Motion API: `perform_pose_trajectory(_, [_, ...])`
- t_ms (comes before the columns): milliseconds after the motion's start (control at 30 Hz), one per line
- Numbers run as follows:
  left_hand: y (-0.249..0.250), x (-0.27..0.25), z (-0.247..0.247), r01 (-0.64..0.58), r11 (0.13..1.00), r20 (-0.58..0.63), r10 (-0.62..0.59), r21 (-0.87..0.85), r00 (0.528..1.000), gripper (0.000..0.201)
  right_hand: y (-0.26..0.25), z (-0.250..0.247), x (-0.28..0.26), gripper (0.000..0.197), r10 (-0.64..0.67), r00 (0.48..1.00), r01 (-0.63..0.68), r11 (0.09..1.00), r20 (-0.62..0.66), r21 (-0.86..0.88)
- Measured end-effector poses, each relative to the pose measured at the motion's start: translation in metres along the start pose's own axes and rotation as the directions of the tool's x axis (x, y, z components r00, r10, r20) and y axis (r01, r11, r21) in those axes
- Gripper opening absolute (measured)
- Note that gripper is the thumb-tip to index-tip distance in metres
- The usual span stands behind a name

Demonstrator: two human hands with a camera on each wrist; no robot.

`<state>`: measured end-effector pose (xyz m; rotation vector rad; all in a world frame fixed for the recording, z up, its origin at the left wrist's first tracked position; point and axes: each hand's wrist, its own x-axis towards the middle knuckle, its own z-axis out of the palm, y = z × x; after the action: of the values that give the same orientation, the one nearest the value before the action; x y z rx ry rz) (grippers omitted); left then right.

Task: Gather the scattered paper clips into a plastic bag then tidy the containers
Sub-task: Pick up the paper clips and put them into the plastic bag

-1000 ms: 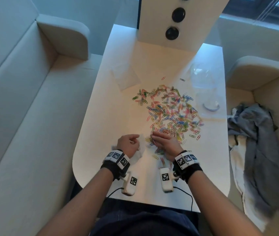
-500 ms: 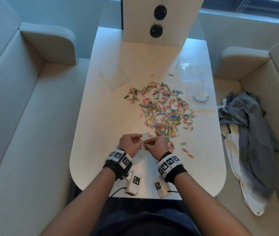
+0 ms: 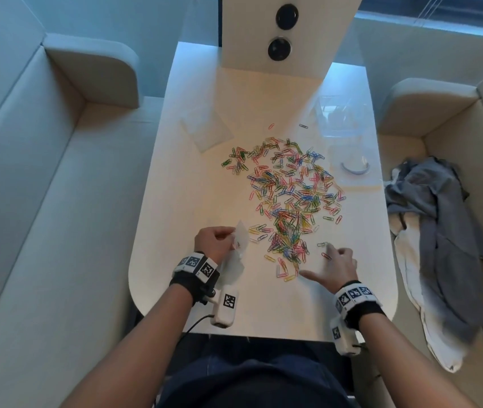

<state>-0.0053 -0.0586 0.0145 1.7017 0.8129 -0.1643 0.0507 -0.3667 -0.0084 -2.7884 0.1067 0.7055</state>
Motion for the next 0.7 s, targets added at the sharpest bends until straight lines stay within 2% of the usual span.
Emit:
perform_pose_trajectory(100, [-0.004, 0.000, -0.001, 0.015, 1.000, 0.006, -0.015, 0.005, 1.000, 0.016, -0.015, 0.022, -0.012, 0.121, -0.098, 0.995, 0.099, 0.995, -0.012, 0.018])
perform_pose_trajectory(233, [-0.009, 0.001, -0.004, 0.031, 0.999, 0.015, -0.032, 0.025, 0.999, 0.016, -0.042, 0.046, -0.013, 0.113, -0.138, 0.989, 0.143, 0.986, -0.062, 0.089])
perform_pose_trajectory(400, [-0.013, 0.003, -0.009, 0.048, 0.998, 0.026, -0.049, 0.046, 0.998, 0.017, -0.063, 0.052, -0.004, 0.070, -0.103, 0.982, 0.145, 0.947, -0.156, 0.288])
perform_pose_trajectory(533, [-0.013, 0.002, -0.009, 0.061, 0.997, 0.040, -0.063, 0.041, 0.997, 0.016, -0.070, 0.049, 0.007, 0.032, -0.113, 0.959, 0.198, 0.924, -0.260, 0.328])
perform_pose_trajectory(600, [-0.011, 0.002, -0.008, 0.051, 0.997, 0.038, -0.053, 0.054, 0.998, 0.017, -0.072, 0.042, 0.010, 0.023, -0.107, 0.956, 0.203, 0.915, -0.274, 0.348])
perform_pose_trajectory(700, [-0.007, 0.003, -0.005, 0.046, 0.997, 0.046, -0.049, 0.058, 0.998, 0.017, -0.069, 0.032, 0.014, 0.019, 0.036, 0.977, 0.071, 0.873, -0.208, 0.483])
